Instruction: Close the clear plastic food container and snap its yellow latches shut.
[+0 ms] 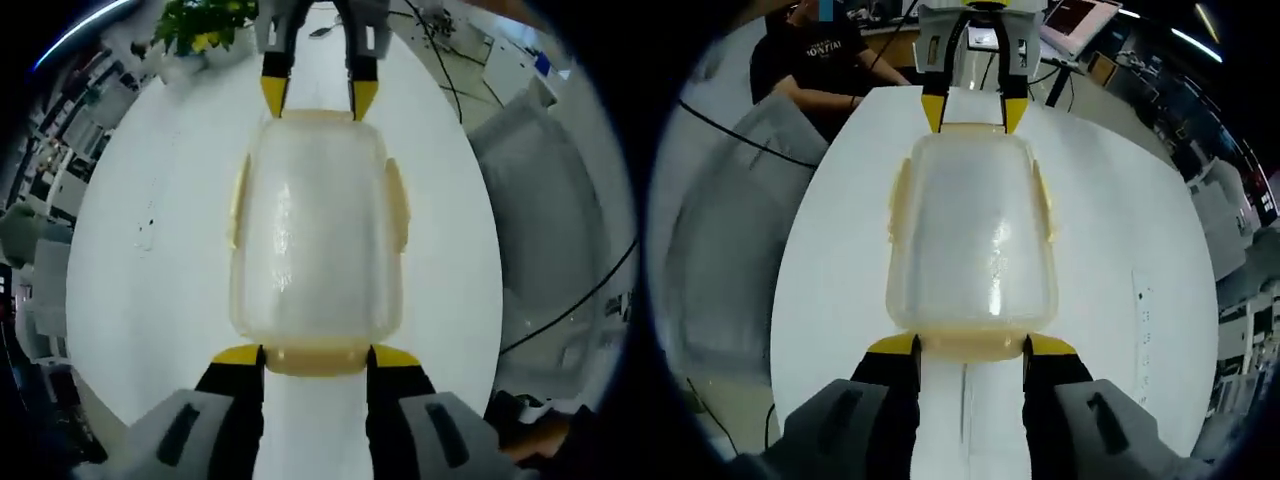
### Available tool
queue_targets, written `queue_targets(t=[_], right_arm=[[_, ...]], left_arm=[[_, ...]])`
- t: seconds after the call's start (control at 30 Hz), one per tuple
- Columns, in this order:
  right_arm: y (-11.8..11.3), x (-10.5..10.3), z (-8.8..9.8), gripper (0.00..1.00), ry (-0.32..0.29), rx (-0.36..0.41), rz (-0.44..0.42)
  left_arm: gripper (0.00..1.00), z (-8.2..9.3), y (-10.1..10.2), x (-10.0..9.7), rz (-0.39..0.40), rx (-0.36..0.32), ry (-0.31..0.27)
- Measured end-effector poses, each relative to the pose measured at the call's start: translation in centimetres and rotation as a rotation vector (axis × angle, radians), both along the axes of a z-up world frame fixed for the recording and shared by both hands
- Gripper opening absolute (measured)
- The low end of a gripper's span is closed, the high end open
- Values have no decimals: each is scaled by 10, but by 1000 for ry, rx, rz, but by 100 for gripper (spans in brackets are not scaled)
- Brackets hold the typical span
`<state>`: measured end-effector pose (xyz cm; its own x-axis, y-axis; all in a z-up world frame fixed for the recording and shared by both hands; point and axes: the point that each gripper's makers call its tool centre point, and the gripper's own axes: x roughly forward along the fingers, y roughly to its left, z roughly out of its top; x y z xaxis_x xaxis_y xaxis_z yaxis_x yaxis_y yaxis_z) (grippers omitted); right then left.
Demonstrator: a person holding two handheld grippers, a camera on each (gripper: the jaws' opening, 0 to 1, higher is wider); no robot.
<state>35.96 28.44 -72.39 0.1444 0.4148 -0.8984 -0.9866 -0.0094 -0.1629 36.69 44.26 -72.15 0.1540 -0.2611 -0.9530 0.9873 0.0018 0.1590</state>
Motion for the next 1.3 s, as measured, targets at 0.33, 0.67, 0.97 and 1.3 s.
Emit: queue_targets(t=[0.33,0.67,0.97,1.3], right_arm=[[-68,16,24,37,-40,-16,-11],[-131,32,10,37,-22,-27,-33],[-160,51,-19,37,27,-14,-51],[-165,61,-47,37,82,-25,-33]], left_arm=[[34,17,-72,16,-3,-6,-48],[34,2,-135,39,-30,22,-28],[34,-22,-164,63,-43,50,1],[34,-50,-166,70,-24,58,74]])
